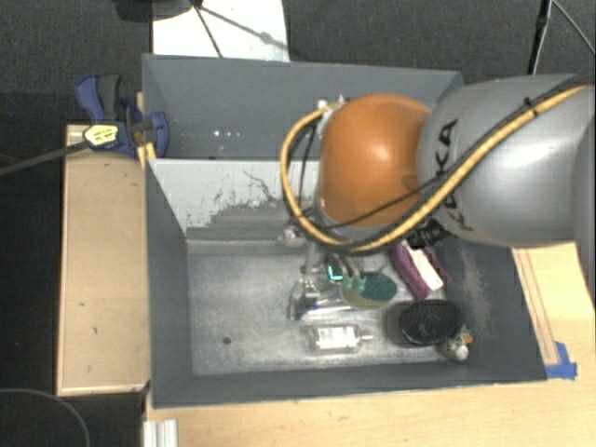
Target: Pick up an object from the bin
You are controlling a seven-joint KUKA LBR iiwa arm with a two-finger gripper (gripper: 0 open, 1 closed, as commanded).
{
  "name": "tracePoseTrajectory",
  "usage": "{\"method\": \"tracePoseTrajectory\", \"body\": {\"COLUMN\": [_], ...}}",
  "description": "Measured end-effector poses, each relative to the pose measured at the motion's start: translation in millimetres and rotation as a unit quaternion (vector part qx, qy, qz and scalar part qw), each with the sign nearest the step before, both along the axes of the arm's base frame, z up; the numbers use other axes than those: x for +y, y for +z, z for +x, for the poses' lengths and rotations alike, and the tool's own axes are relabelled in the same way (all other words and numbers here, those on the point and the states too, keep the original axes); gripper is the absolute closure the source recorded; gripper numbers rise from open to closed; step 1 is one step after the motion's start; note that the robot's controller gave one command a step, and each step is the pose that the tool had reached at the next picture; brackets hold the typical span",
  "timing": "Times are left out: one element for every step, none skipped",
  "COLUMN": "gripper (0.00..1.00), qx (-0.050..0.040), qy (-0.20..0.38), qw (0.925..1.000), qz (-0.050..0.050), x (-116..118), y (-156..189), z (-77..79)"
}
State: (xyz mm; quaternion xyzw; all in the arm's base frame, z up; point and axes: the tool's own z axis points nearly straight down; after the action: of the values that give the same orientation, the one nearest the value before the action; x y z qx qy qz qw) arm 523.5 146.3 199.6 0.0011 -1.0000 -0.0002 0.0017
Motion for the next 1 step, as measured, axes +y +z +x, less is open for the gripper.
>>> {"method": "tracePoseTrajectory", "body": {"gripper": [0.0], "qx": [0.0002], "qy": [-0.01], "qw": [0.9999], "qz": [-0.002], "x": [-72.4], "y": [-62.7], "z": [8.2]}}
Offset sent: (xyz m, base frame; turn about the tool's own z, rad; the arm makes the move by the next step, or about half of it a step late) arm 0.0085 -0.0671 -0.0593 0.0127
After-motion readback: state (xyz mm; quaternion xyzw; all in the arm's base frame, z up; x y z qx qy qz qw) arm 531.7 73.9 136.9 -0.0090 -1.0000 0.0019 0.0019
